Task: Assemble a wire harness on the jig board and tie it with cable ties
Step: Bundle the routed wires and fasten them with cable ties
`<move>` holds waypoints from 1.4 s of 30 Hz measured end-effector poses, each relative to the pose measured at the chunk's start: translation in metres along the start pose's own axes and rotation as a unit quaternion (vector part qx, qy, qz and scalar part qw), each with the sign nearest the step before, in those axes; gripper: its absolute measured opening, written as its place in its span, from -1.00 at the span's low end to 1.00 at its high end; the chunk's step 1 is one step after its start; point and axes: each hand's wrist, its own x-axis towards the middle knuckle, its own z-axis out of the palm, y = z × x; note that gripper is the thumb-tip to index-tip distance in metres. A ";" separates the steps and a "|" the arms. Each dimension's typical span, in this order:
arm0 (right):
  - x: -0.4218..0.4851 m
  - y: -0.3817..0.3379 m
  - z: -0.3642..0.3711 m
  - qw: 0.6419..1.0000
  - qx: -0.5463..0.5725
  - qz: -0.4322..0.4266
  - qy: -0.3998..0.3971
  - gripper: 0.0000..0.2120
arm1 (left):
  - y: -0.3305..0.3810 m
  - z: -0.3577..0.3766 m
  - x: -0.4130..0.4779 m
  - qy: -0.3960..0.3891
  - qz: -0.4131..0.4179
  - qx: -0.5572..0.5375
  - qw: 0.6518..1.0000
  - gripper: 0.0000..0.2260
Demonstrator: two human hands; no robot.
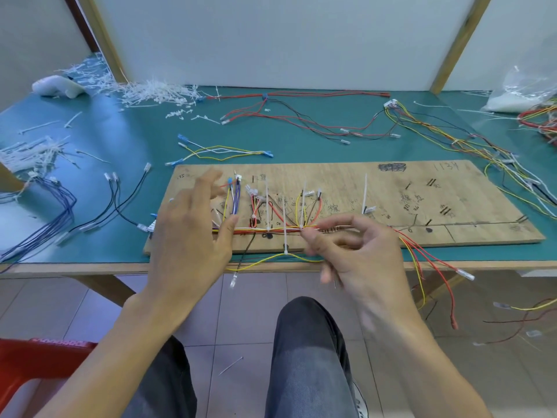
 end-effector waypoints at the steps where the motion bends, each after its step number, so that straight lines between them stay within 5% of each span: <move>1: 0.003 -0.004 -0.009 0.999 -0.031 -0.033 0.024 -0.74 | -0.003 0.000 -0.001 0.000 0.003 0.016 1.000 -0.65; 4: 0.024 -0.011 -0.039 0.960 -0.220 -0.124 0.121 -0.85 | -0.009 -0.001 -0.005 -0.021 0.002 0.028 0.999 -0.96; 8: 0.050 -0.019 -0.060 0.896 -0.415 -0.130 0.087 -0.93 | -0.010 0.000 -0.007 -0.026 0.001 0.039 0.999 -0.92; 16: 0.066 -0.018 -0.073 0.919 -0.380 -0.095 0.041 -0.92 | -0.005 0.006 -0.013 -0.002 0.014 0.064 0.998 -0.89; 22: 0.071 -0.011 -0.073 0.898 -0.418 -0.131 0.034 -0.81 | -0.004 0.008 -0.014 0.009 0.012 0.053 0.999 -0.86; 35: 0.065 0.010 -0.018 0.915 -0.362 -0.177 0.000 -0.64 | -0.053 -0.025 -0.028 0.021 -0.013 0.060 0.998 -0.87; 42: 0.063 0.015 0.011 0.913 -0.366 -0.183 -0.008 -0.74 | -0.072 -0.042 -0.032 0.028 -0.032 0.053 0.998 -0.85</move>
